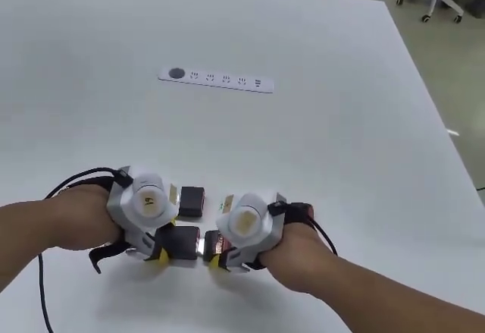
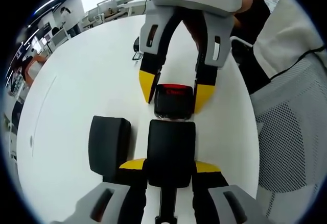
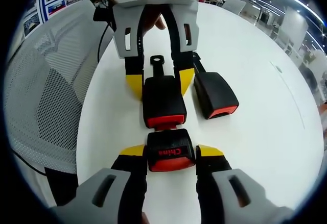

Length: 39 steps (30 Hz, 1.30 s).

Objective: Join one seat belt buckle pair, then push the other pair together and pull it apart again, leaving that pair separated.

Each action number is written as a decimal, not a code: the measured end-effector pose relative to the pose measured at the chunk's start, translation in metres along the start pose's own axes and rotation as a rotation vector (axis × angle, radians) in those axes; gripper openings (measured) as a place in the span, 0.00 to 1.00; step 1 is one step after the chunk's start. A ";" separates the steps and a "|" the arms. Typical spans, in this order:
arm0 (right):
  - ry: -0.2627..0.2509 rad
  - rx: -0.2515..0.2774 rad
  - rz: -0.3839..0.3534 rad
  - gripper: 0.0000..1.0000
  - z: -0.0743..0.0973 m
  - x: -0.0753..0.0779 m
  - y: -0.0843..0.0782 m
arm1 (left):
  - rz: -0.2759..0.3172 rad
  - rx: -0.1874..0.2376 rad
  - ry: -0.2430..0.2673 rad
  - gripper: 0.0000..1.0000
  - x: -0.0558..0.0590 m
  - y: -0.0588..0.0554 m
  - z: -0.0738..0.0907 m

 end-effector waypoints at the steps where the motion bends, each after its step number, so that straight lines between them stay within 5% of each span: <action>1: -0.004 0.000 -0.003 0.36 0.000 0.000 0.000 | 0.014 0.000 0.001 0.36 0.001 0.000 0.000; 9: -0.020 0.012 0.000 0.40 0.010 -0.005 0.002 | 0.116 0.030 0.058 0.43 -0.003 -0.001 0.018; 23: -0.042 0.025 -0.024 0.37 0.019 -0.005 -0.007 | 0.130 0.080 0.085 0.43 -0.001 0.006 0.029; 31: -0.049 0.029 -0.029 0.38 0.027 -0.001 -0.010 | 0.116 0.091 0.100 0.43 -0.009 0.015 0.038; 39: -0.072 0.017 -0.037 0.38 0.043 0.009 -0.027 | 0.123 0.108 0.119 0.43 -0.031 0.019 0.043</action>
Point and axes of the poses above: the centre of the closed fingertips' face, and the gripper's own axes: z roughly backward along the fingers, x roughly to its right, y roughly out of its top, the point moved 6 cm from there along z, roughly backward along the fingers, and after that the axes turned 1 degree about -z, right-handed, at the moved point
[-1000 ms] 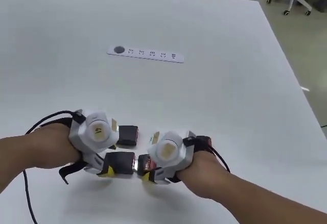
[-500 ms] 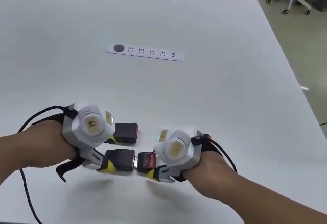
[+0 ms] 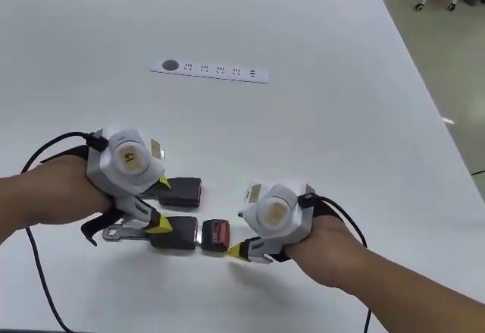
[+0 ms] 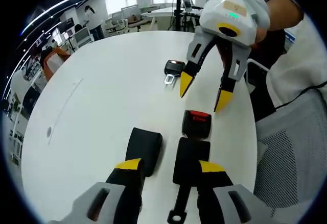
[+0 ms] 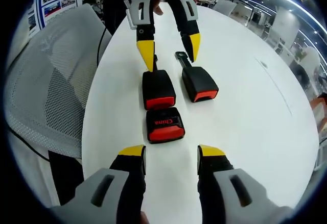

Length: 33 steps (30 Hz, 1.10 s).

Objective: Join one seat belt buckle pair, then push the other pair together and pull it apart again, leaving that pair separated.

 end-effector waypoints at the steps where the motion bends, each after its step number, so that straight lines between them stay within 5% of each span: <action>1: -0.004 0.000 -0.006 0.38 0.001 0.003 -0.003 | 0.000 0.003 0.001 0.43 -0.002 0.001 0.000; 11: -0.084 0.000 -0.059 0.39 0.024 0.034 -0.032 | -0.011 0.002 0.013 0.43 -0.027 0.009 -0.004; 19: -0.127 -0.018 -0.072 0.40 0.035 0.061 -0.049 | -0.024 -0.024 0.000 0.43 -0.034 0.007 -0.013; 33: -0.119 -0.081 -0.042 0.40 0.038 0.078 -0.071 | -0.046 -0.071 -0.035 0.43 -0.044 -0.008 -0.030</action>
Point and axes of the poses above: the centre of the closed fingertips' face, and the gripper's own axes: z roughly backward along the fingers, x roughly to its right, y roughly out of its top, the point moved 6 cm from there along z, roughly backward along the fingers, and after that the axes turned 1 degree about -z, right-handed, at the moved point
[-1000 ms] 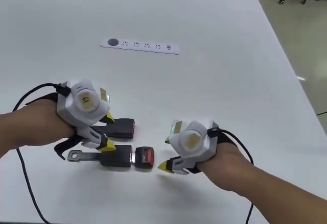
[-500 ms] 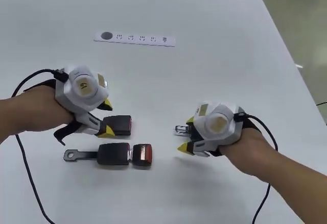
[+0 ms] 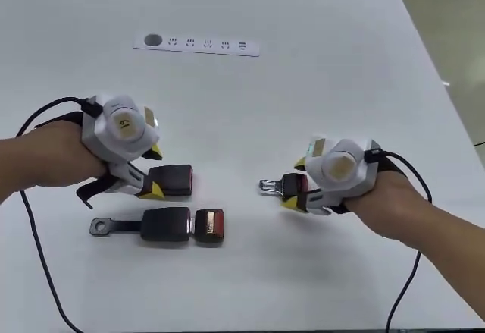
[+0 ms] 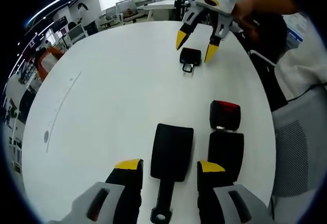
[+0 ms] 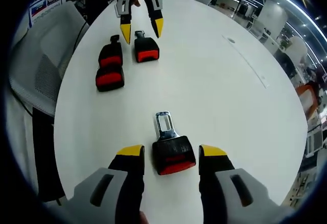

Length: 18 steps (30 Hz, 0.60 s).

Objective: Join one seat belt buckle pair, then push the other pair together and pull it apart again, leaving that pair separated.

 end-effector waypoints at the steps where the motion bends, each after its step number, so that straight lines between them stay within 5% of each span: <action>1: 0.003 -0.003 0.001 0.40 -0.001 0.000 -0.001 | 0.000 -0.001 -0.004 0.44 -0.001 -0.001 -0.001; 18: 0.088 -0.025 0.029 0.36 -0.008 0.005 -0.012 | -0.031 -0.037 -0.056 0.38 -0.004 -0.005 -0.015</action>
Point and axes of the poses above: the centre of the closed fingertips' face, and the gripper's own axes: z roughly backward along the fingers, x roughly to its right, y roughly out of its top, the point moved 6 cm from there along z, roughly backward along the fingers, and after that the axes turned 1 degree about -z, right-handed, at the moved point
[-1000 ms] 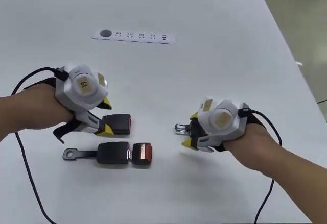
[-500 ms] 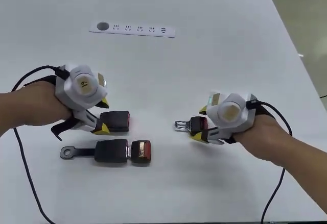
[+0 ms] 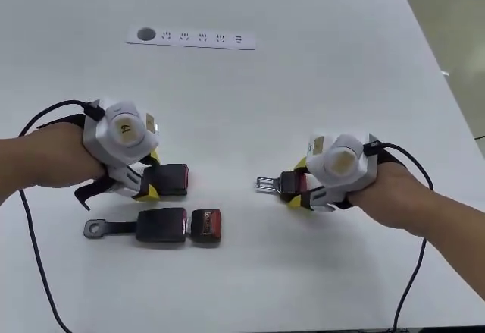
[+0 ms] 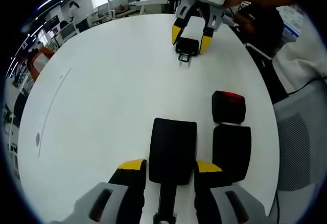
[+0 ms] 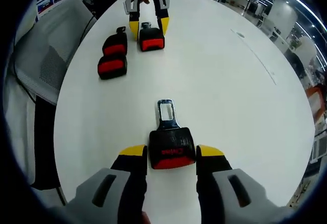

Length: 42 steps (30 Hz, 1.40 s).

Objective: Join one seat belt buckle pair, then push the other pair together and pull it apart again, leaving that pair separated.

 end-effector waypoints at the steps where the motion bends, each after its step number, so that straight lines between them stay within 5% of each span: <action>1: 0.003 0.000 0.003 0.35 0.000 0.000 0.000 | -0.002 -0.003 -0.001 0.38 0.000 0.000 -0.001; 42: 0.039 -0.015 0.028 0.33 -0.006 0.002 0.007 | -0.083 -0.079 -0.015 0.33 -0.001 0.000 -0.005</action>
Point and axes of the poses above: the centre of the closed fingertips' face, and the gripper's own axes: z roughly backward along the fingers, x roughly to its right, y roughly out of its top, the point moved 6 cm from there along z, roughly backward along the fingers, and after that the axes turned 1 degree about -z, right-handed, at the moved point
